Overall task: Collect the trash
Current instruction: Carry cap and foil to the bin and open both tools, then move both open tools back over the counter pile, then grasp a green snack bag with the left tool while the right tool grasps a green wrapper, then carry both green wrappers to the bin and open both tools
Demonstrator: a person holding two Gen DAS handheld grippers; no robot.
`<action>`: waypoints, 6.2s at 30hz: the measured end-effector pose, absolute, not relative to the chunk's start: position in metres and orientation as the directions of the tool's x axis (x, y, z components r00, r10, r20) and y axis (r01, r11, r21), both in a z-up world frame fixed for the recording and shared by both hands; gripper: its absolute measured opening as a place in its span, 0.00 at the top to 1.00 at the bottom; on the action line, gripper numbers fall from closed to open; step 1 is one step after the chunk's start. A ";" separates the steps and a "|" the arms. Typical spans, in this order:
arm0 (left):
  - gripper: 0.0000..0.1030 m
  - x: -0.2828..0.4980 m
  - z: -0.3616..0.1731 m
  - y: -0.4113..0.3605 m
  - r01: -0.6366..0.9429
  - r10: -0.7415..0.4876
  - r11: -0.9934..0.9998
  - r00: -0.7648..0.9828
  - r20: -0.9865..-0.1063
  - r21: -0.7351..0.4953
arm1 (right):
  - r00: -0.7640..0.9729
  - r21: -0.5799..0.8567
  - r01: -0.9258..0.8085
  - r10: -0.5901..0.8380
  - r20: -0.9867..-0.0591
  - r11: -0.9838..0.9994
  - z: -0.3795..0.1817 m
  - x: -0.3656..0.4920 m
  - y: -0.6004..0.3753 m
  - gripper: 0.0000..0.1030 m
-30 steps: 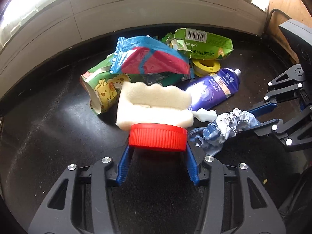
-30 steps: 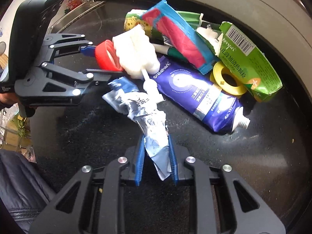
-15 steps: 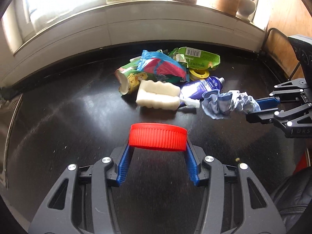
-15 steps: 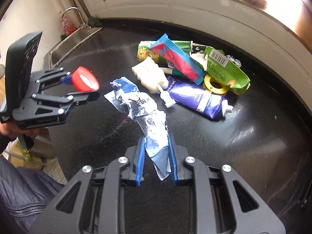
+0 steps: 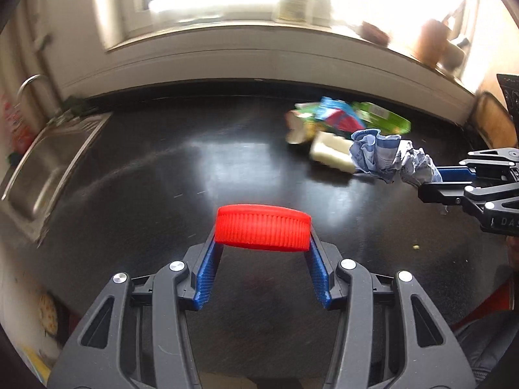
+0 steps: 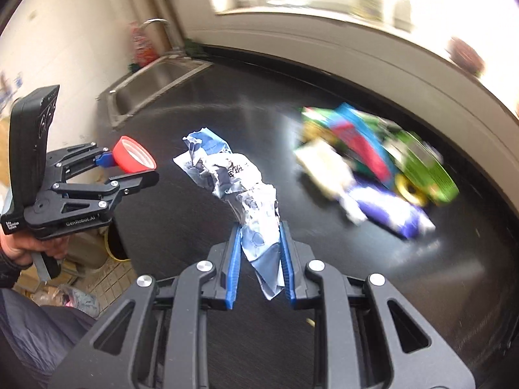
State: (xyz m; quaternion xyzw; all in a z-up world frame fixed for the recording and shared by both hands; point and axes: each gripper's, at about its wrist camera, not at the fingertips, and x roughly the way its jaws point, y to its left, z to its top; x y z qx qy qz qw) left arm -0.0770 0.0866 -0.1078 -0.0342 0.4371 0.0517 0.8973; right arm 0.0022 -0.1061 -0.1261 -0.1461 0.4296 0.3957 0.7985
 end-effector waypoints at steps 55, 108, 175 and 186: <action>0.19 -0.324 -0.211 0.347 -0.686 0.284 0.726 0.368 -0.886 -0.052 | -0.089 0.223 -0.933 0.422 -0.902 0.282 -0.204 -0.168 0.296 0.31; 0.17 0.217 -0.197 0.023 0.409 -0.172 0.913 0.398 -0.901 0.007 | 0.368 0.034 -0.571 0.292 -0.883 0.820 -0.182 0.223 -0.216 0.31; 0.45 -0.240 -0.084 0.238 -0.635 0.333 0.772 0.394 -0.857 0.008 | 0.085 0.157 -0.919 0.569 -0.818 0.362 -0.104 -0.094 0.139 0.86; 0.45 -0.355 -0.163 0.311 -0.801 0.301 0.598 0.258 -0.918 -0.029 | -0.116 0.235 -0.948 0.457 -0.882 0.213 -0.173 -0.179 0.271 0.86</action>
